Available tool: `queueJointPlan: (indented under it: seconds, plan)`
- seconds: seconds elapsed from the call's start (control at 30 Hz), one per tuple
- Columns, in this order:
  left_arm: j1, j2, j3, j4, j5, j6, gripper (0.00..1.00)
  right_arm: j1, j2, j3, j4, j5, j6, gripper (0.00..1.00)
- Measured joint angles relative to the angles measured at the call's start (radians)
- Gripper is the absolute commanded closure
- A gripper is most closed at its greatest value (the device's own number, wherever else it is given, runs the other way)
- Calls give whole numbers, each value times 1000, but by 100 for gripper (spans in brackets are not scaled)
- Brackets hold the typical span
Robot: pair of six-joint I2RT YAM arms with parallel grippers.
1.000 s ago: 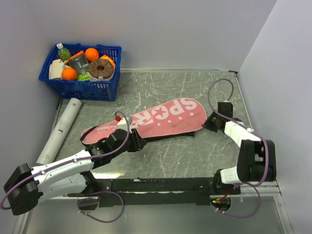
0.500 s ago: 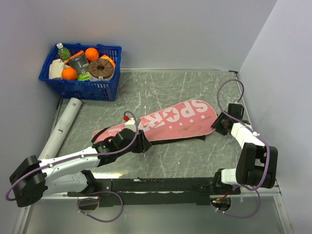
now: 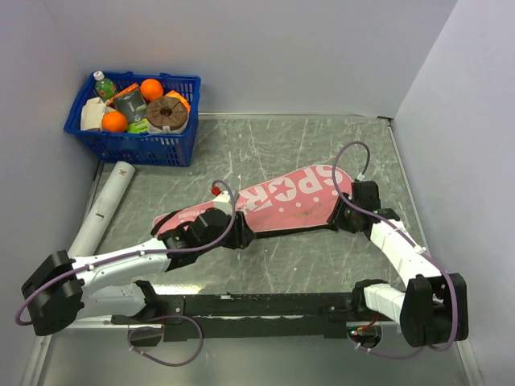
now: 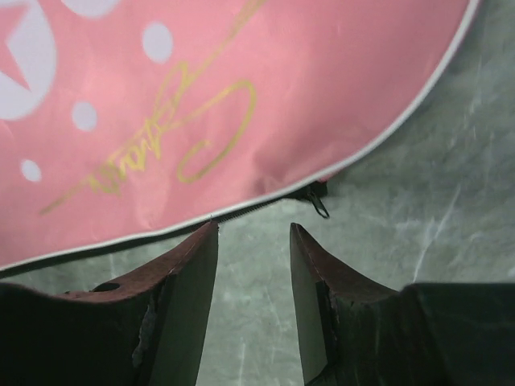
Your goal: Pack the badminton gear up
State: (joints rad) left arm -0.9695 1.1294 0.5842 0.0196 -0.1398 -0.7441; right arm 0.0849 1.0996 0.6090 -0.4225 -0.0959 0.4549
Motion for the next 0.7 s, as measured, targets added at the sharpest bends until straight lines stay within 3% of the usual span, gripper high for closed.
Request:
queueJointPlan:
  seconds: [0.33,0.7]
  plan:
    - [0,-11,-7,15,32,20,52,56,14,-5,-122,152,47,55]
    - [0,-31,-30,24,41,29,51,83,150,44,-171,268,71,54]
